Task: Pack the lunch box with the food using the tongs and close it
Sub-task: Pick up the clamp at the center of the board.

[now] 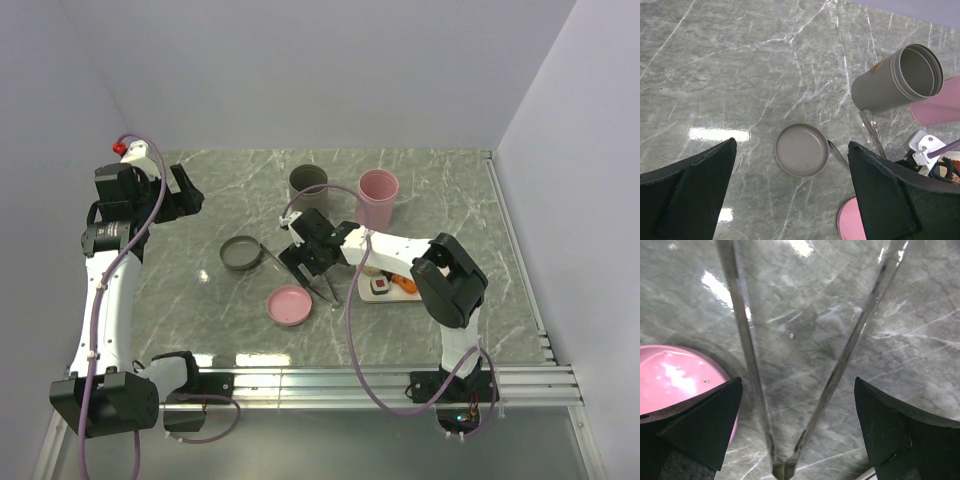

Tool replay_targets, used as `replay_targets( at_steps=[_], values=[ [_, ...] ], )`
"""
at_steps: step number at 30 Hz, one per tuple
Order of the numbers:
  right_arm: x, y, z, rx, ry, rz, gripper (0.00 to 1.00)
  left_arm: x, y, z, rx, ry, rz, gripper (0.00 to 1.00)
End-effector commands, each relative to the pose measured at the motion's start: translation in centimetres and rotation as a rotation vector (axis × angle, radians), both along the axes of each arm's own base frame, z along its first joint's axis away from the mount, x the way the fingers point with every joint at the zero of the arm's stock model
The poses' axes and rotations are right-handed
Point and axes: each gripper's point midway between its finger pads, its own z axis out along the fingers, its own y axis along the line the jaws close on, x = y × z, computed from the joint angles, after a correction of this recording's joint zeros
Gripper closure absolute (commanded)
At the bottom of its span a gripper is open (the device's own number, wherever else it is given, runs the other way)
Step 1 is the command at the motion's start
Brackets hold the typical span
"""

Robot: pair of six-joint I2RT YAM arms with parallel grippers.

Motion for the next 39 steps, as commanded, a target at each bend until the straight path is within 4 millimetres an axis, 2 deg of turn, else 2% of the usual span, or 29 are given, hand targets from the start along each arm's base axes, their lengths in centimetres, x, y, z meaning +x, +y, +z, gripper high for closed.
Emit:
replay_targets(
  at_steps=[1, 9, 26, 31, 35, 39],
  values=[
    [0.6, 0.1, -0.5, 0.017, -0.015, 0.003, 0.01, 0.1, -0.1, 1.3, -0.005, -0.050, 0.003, 0.01],
    [0.0, 0.1, -1.5, 0.026, -0.003, 0.030, 0.01, 0.0, -0.1, 1.1, -0.007, -0.047, 0.000, 0.01],
    [0.2, 0.3, -3.6, 0.035, 0.004, 0.008, 0.02, 0.1, -0.1, 1.0, -0.009, -0.044, -0.001, 0.01],
    [0.0, 0.1, -3.2, 0.046, -0.009, -0.006, 0.05, 0.1, -0.1, 1.0, -0.006, -0.046, 0.000, 0.01],
    [0.7, -0.5, -2.9, 0.014, -0.033, -0.040, 0.06, 0.0, -0.3, 1.1, -0.012, -0.048, -0.004, 0.01],
    [0.2, -0.6, -3.3, 0.016, -0.015, -0.042, 0.07, 0.1, -0.3, 1.2, -0.012, -0.048, -0.004, 0.01]
  ],
)
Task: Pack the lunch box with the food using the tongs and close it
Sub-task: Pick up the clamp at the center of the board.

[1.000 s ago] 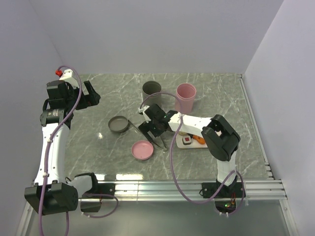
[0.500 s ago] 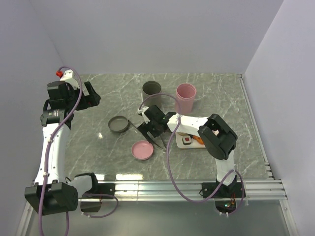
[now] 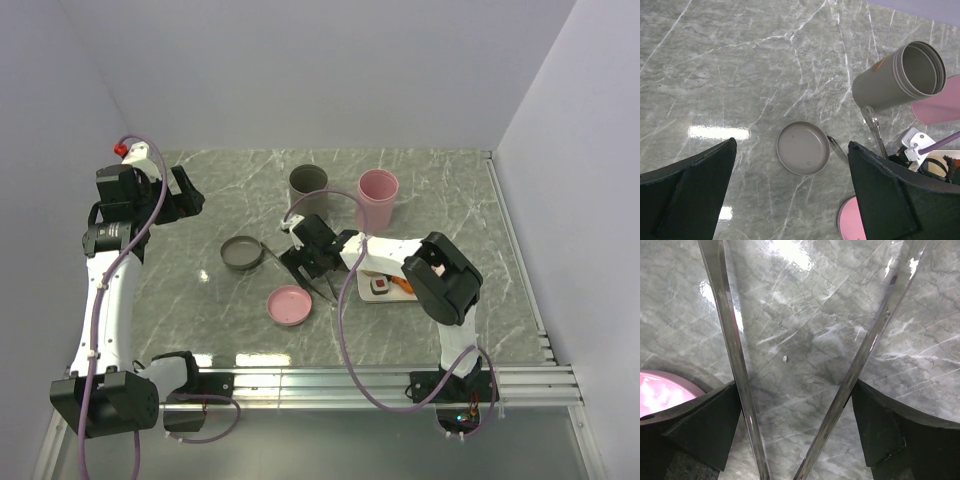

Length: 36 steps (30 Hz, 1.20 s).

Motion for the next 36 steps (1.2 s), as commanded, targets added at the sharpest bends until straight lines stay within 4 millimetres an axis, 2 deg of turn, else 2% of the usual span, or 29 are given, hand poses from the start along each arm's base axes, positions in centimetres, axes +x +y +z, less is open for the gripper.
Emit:
replay_targets(
  at_steps=[1, 5, 8, 11, 15, 19, 28, 36],
  values=[
    [-0.8, -1.0, -0.7, -0.022, 0.025, -0.032, 0.08, 0.1, -0.2, 1.8, -0.010, -0.060, 0.000, 0.01],
    [-1.3, -1.2, -1.4, -0.038, 0.032, -0.031, 0.10, 0.1, -0.1, 1.8, -0.006, -0.059, 0.000, 0.01],
    [-1.3, -1.1, -0.9, -0.027, 0.023, -0.029, 0.13, 0.1, -0.1, 1.7, -0.005, -0.059, 0.001, 0.01],
    [-1.3, -1.0, 0.7, -0.008, 0.007, -0.024, 0.16, 0.0, -0.1, 1.6, -0.006, -0.056, 0.001, 0.01],
    [-1.2, -1.2, 3.9, 0.032, -0.038, -0.012, 0.18, 0.0, -0.1, 1.5, -0.002, -0.051, 0.002, 0.01],
    [-1.4, -1.0, 5.9, 0.052, -0.049, 0.008, 0.19, 0.0, -0.2, 1.7, -0.010, -0.056, -0.004, 0.01],
    [-2.0, -0.8, 8.8, 0.079, -0.052, 0.054, 0.21, -0.1, -0.3, 2.1, -0.006, -0.057, -0.009, 0.01],
    [-3.6, -1.2, 12.9, 0.114, -0.078, 0.164, 0.21, -0.1, -0.6, 2.0, -0.016, -0.055, -0.026, 0.01]
  ],
)
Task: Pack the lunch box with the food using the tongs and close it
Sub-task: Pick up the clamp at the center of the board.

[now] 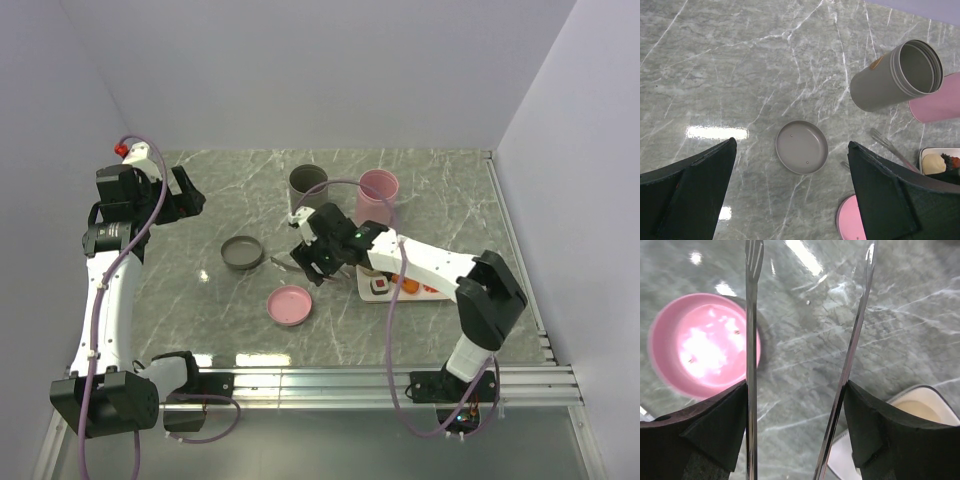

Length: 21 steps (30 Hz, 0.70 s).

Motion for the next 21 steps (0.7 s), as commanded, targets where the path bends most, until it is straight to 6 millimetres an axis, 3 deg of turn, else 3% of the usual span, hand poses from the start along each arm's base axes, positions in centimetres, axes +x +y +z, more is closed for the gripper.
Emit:
replay_targets(
  at_steps=[1, 6, 13, 17, 21],
  values=[
    [-0.1, 1.1, 5.5, 0.091, -0.077, 0.067, 0.22, -0.1, -0.6, 2.0, -0.016, -0.055, -0.025, 0.01],
    [-0.8, 0.8, 7.4, 0.113, -0.083, 0.098, 0.23, -0.2, -1.0, 2.2, -0.020, -0.062, -0.048, 0.01],
    [-2.7, 0.5, 12.3, 0.197, -0.132, 0.202, 0.24, -0.9, -2.4, 2.7, -0.009, -0.072, -0.161, 0.00],
    [-3.6, -1.6, 14.4, 0.191, -0.192, 0.220, 0.26, -1.5, -3.4, 3.2, -0.011, -0.098, -0.225, 0.01],
    [-4.1, -5.1, 14.2, 0.146, -0.178, 0.195, 0.29, -1.9, -3.8, 3.5, -0.016, -0.110, -0.252, 0.01]
  ],
)
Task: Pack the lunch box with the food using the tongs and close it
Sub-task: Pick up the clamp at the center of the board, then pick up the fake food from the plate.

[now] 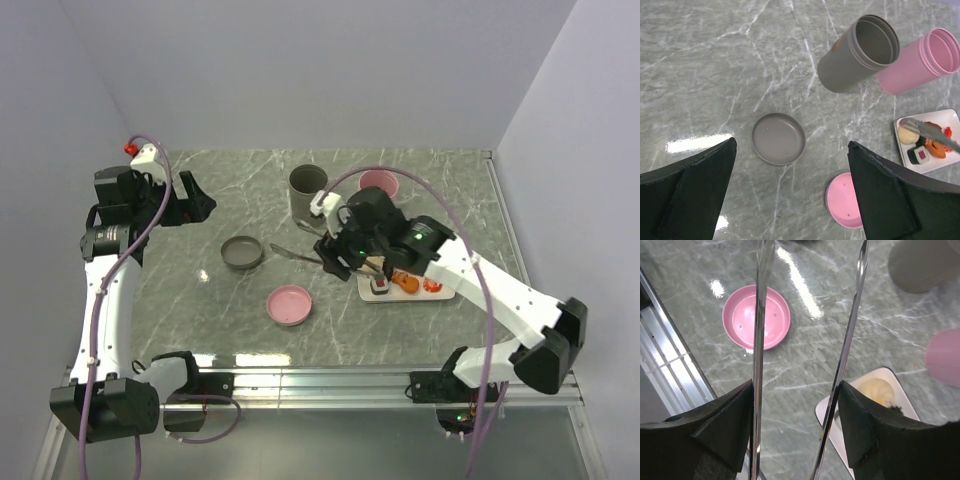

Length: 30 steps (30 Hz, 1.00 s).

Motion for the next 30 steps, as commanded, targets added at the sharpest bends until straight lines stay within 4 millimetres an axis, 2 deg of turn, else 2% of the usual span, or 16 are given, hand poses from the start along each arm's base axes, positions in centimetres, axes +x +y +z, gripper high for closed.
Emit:
replay_targets(
  at_steps=[1, 3, 9, 10, 14, 18, 30],
  values=[
    [-0.6, -3.2, 0.4, -0.019, 0.002, -0.006, 0.30, -0.8, -1.2, 2.9, 0.007, -0.092, -0.082, 0.01],
    [0.0, -5.8, 0.4, -0.010, 0.009, -0.061, 0.31, -0.9, -1.3, 3.0, 0.007, -0.098, -0.092, 0.01],
    [-0.3, -12.5, 0.0, -0.031, 0.016, -0.186, 0.33, -1.3, -2.0, 3.2, -0.010, -0.107, -0.134, 0.01],
    [-0.1, -14.2, -0.3, -0.036, 0.019, -0.240, 0.33, -1.4, -2.2, 3.3, -0.018, -0.108, -0.138, 0.01],
    [-0.3, -17.4, -1.3, -0.073, 0.013, -0.291, 0.34, -1.4, -2.5, 3.2, -0.032, -0.099, -0.155, 0.00],
    [-1.5, -18.5, -3.4, -0.090, 0.117, -0.276, 0.35, -1.3, -2.6, 3.1, -0.037, -0.095, -0.161, 0.01],
    [0.0, -18.9, -6.5, -0.084, 0.290, -0.281, 0.34, -1.7, -2.5, 3.2, -0.026, -0.102, -0.161, 0.01]
  ],
)
